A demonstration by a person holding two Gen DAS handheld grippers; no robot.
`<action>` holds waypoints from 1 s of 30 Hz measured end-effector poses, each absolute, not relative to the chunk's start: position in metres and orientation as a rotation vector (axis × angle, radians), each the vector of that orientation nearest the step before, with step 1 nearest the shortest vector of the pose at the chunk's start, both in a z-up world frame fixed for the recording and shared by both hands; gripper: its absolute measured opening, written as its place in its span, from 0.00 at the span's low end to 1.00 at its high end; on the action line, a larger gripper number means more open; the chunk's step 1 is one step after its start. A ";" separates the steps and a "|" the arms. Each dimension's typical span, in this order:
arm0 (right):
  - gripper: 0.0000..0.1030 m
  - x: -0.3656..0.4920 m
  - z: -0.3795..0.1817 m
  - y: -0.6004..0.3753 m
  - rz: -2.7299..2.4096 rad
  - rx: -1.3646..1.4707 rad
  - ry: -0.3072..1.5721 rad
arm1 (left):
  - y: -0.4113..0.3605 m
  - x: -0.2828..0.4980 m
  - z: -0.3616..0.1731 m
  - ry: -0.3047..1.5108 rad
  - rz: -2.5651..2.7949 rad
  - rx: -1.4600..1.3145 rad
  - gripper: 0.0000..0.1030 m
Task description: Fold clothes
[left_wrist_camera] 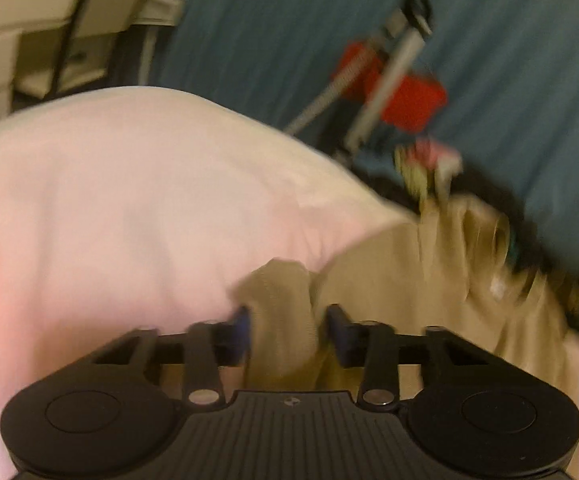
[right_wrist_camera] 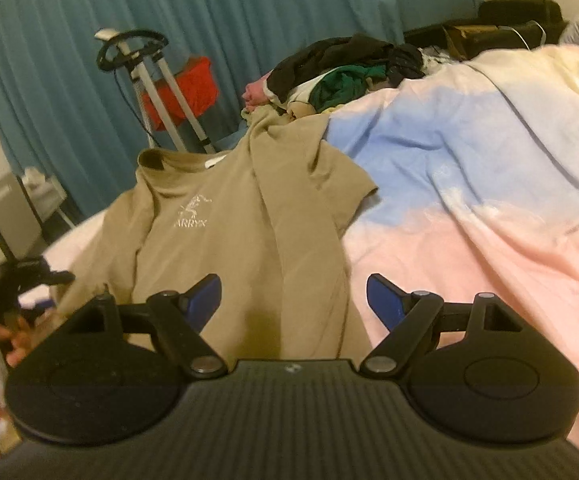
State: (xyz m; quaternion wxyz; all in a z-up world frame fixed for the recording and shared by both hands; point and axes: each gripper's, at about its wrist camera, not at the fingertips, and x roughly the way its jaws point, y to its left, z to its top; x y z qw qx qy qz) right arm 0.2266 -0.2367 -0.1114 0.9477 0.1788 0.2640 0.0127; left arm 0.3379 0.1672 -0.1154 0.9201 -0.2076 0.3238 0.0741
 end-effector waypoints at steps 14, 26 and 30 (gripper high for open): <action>0.79 0.246 -0.111 -0.216 0.025 0.263 0.480 | 0.218 0.477 -0.021 0.566 0.533 -0.170 0.09; 0.79 0.246 -0.103 -0.199 0.062 0.214 0.451 | 0.202 0.359 -0.049 0.851 0.321 -0.333 0.64; 0.79 0.223 -0.089 -0.198 0.070 0.176 0.446 | 0.184 0.268 -0.045 0.998 0.258 -0.329 0.68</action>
